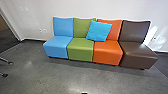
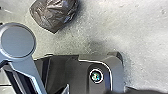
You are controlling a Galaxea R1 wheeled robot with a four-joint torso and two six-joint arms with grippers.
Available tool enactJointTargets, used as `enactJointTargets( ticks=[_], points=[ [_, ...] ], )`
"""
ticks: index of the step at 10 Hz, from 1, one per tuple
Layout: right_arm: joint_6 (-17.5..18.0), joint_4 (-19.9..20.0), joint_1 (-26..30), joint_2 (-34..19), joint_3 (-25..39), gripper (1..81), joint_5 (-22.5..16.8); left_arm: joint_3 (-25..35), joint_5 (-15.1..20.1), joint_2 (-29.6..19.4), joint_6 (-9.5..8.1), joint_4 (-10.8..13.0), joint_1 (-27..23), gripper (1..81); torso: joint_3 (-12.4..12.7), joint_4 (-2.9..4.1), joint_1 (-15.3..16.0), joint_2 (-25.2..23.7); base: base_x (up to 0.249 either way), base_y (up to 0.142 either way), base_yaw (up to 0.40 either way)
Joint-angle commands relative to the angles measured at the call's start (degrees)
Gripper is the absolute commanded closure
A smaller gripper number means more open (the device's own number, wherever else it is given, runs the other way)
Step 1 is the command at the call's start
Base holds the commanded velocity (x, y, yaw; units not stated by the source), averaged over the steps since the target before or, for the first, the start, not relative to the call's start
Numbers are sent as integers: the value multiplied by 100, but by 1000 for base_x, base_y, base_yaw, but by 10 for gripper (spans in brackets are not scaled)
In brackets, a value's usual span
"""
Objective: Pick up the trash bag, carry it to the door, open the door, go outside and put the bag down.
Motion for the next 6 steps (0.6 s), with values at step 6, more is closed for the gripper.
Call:
enactJointTargets(
  ticks=[6],
  points=[
    [104, 118, 872, -579, 542, 10, -753, -26, 632, -237, -40, -193, -756, 10, -804, 0, 900, -1432, 0, 0, 0]
  ],
)
